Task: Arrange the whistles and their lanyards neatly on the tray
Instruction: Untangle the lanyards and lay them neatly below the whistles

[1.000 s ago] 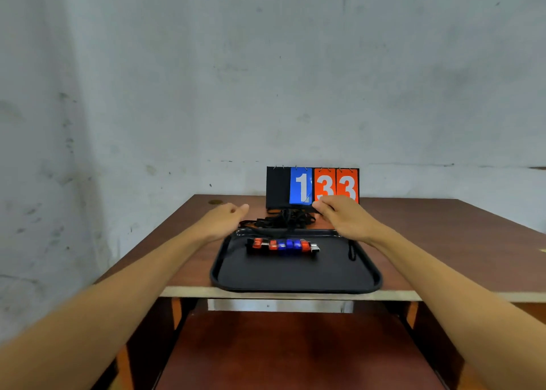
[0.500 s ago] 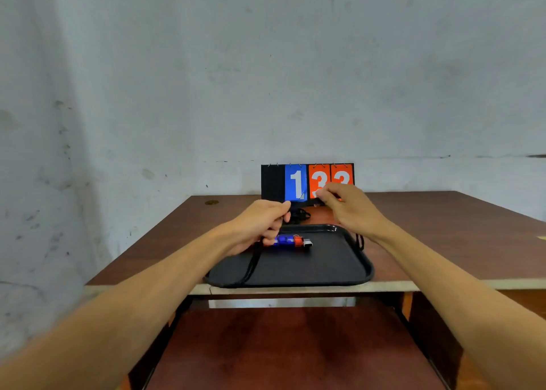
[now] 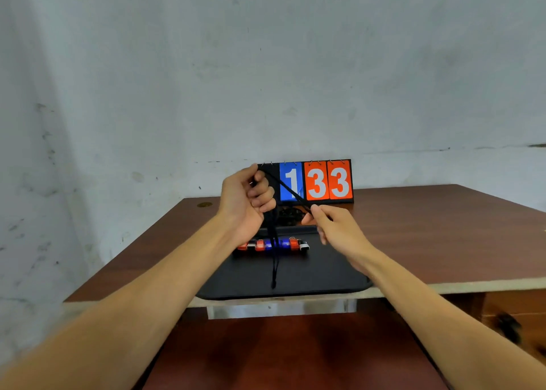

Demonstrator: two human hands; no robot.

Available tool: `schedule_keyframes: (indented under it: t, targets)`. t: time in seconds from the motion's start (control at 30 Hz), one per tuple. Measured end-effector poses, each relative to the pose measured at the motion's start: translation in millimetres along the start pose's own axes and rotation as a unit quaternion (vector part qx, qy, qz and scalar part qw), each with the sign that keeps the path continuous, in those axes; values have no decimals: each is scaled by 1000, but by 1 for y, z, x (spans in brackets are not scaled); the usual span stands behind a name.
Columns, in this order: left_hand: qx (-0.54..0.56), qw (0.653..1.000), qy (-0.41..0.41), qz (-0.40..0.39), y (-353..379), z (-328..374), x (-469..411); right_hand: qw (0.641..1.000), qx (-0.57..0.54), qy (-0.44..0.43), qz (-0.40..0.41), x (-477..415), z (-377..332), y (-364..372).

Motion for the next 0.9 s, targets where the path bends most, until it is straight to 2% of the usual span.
schedule_keyframes:
  t: [0.13,0.23,0.3,0.37,0.5,0.6,0.67,0.73,0.8,0.9]
  targets:
    - [72,997,29,6,-8,5,-20,975,-203,87,13,-15,-6,43]
    - [80,996,40,12,-22,11,-35,938,-323,125,-38,-22,-5,68]
    - [78,996,39,26,-37,13,-42,928,-337,133,-88,-22,1,80]
    - [76,996,28,39,-55,13,-47,940,-291,137,-112,-23,11,84]
    - [8,997,-24,71,-97,5,-45,968,-185,134,-101,-24,32,77]
    - [-40,994,-43,96,-126,-3,-41,980,-105,102,-135,-18,50,67]
    - [-111,989,-48,90,-140,-6,-35,983,-59,76,-157,-14,58,59]
    - [-228,968,-40,97,-151,-11,-26,983,31,32,-179,-12,65,51]
    - [-345,930,-24,125,-159,-16,-18,972,137,-22,-189,-9,70,45]
    - [-471,873,0,129,-169,-19,-12,967,185,-91,-150,-1,71,40]
Point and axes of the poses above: each hand's wrist, its own x-axis away from the middle knuckle, its own y-axis out of the palm, z = x × y, the point moved 1 cm from there along -x, towards the middle knuckle, and after that the axes turned 14 degrees about -y, right-handed, at the moved point
